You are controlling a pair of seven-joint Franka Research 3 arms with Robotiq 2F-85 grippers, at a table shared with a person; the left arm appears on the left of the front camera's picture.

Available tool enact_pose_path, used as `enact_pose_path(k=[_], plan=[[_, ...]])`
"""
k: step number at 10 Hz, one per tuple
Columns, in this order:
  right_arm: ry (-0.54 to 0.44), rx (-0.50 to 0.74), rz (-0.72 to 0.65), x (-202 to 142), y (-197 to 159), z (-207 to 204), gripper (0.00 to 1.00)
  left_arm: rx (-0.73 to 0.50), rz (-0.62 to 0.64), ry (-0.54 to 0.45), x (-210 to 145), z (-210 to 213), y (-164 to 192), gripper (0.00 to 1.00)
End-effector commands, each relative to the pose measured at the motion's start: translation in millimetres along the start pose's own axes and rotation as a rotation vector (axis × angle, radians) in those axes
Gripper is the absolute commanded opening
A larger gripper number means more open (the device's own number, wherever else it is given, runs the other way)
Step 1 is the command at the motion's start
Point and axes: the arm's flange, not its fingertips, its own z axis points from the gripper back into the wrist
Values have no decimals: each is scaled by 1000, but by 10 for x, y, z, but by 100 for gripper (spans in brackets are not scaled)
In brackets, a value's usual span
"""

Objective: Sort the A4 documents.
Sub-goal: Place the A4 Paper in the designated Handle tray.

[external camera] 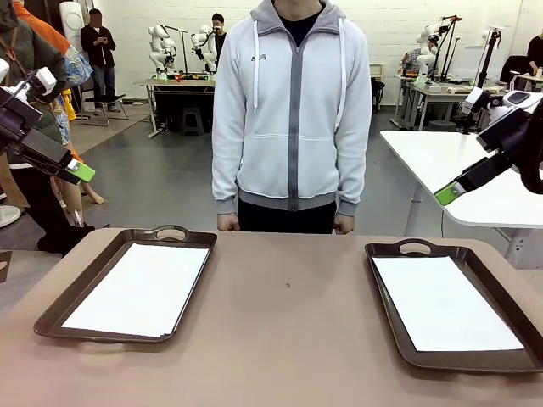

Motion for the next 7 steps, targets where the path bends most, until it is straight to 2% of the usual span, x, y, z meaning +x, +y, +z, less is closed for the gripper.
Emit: enact_pose_path(k=[1,7], plan=[[0,0,1,2,3,2,100,-4,-1,2,-4,1,-7,100],[0,0,1,2,3,2,100,-4,-1,2,-4,1,-7,100]])
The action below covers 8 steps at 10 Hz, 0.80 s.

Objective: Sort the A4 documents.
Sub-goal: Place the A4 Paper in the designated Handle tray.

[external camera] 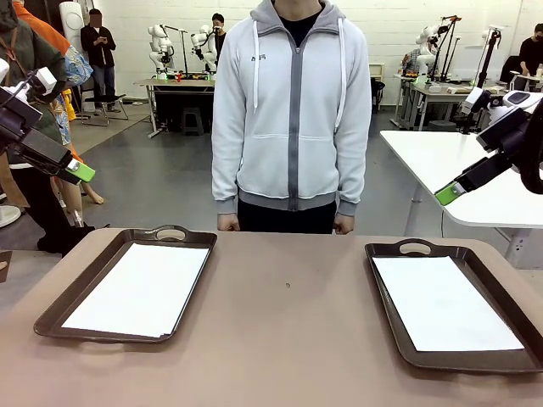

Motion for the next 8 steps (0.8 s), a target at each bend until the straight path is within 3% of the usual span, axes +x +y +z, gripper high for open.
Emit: enact_pose_path(k=[1,8], plan=[[0,0,1,2,3,1,100,-4,-1,2,-4,1,-7,100],[0,0,1,2,3,1,100,-4,-1,2,-4,1,-7,100]])
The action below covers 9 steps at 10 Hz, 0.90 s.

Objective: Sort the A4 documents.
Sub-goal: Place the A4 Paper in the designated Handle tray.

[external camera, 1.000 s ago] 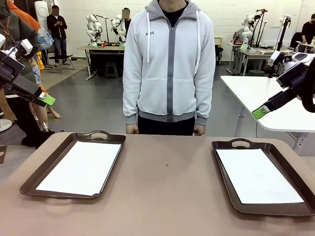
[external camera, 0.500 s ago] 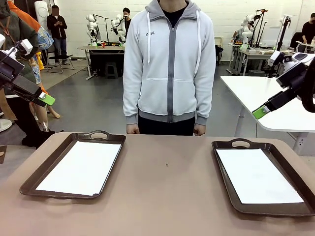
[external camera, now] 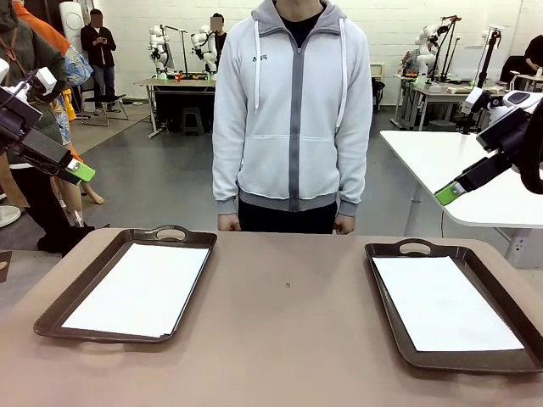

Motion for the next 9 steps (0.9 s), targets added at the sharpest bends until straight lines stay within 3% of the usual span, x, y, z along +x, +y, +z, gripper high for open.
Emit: enact_pose_path(k=[1,9], plan=[[0,0,2,2,3,1,100,-4,-1,2,-4,1,-7,100],[0,0,2,2,3,1,100,-4,-1,2,-4,1,-7,100]])
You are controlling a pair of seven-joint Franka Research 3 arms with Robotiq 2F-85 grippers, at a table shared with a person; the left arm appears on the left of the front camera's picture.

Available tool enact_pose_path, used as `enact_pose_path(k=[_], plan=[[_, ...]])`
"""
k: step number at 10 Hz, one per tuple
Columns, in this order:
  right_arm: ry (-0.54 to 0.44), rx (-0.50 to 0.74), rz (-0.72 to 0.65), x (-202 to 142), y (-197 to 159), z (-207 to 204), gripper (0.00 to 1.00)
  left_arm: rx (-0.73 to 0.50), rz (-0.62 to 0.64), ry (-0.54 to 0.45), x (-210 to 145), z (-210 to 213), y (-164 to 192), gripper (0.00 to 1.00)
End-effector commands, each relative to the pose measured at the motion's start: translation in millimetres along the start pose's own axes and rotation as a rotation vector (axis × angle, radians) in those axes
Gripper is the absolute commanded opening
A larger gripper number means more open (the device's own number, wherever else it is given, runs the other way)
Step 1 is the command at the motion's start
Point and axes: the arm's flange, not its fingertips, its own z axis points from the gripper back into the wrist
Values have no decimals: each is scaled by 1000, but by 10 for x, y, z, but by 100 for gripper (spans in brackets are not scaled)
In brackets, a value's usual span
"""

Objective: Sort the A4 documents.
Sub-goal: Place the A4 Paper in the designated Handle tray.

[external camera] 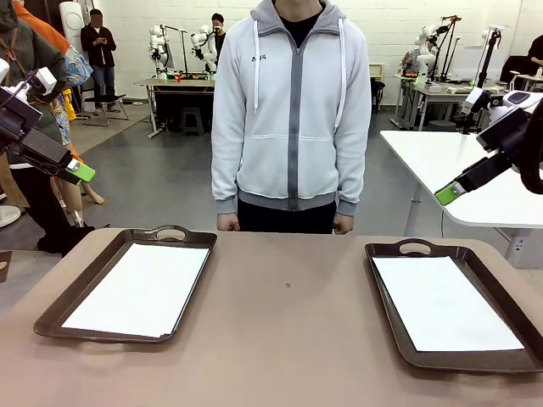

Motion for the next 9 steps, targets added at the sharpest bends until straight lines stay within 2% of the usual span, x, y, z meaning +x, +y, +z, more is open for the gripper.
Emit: enact_pose_path(k=[1,9], plan=[[0,0,2,2,3,1,100,-4,-1,2,-4,1,-7,100],[0,0,2,2,3,1,100,-4,-1,2,-4,1,-7,100]])
